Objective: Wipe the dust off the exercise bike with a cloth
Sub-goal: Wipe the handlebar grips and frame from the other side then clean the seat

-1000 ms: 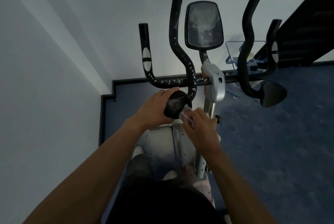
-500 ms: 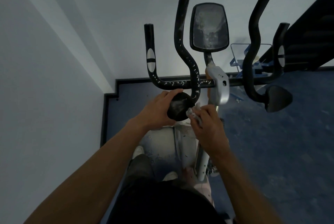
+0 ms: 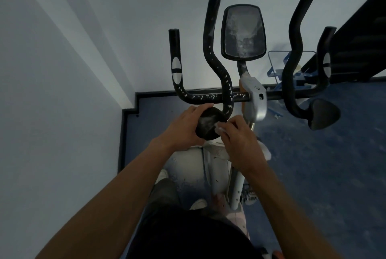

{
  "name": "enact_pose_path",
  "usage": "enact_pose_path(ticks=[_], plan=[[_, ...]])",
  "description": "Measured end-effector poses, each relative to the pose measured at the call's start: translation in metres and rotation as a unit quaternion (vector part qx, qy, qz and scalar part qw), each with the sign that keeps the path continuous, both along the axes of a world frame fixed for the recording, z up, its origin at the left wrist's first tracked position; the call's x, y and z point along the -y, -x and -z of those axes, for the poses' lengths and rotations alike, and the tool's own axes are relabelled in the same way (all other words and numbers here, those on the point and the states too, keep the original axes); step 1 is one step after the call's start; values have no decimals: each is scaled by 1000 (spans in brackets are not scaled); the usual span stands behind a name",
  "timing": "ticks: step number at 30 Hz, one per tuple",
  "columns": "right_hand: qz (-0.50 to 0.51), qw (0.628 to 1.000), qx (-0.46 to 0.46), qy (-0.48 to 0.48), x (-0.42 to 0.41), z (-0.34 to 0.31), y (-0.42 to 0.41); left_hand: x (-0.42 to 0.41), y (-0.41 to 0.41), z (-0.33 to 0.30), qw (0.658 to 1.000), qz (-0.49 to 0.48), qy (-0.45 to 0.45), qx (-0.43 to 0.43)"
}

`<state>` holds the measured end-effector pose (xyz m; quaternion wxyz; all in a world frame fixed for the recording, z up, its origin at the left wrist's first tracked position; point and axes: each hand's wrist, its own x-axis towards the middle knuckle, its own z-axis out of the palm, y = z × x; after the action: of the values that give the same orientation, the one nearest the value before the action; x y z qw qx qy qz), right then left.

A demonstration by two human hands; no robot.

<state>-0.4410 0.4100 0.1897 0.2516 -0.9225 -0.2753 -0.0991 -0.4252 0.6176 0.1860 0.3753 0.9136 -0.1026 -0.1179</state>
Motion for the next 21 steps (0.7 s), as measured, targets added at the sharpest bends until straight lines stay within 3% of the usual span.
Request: enact_pose_path(ticks=[4, 12, 18, 21], plan=[[16, 999, 28, -9, -19, -13, -24, 0, 0, 0, 1000, 2, 4, -6], [19, 999, -32, 36, -9, 2, 8, -1, 0, 1, 1000, -6, 3, 0], [83, 995, -7, -50, -18, 0, -1, 1, 0, -1, 1000, 3, -26, 11], [83, 996, -10, -26, -24, 19, 22, 1, -1, 0, 999, 1, -40, 15]])
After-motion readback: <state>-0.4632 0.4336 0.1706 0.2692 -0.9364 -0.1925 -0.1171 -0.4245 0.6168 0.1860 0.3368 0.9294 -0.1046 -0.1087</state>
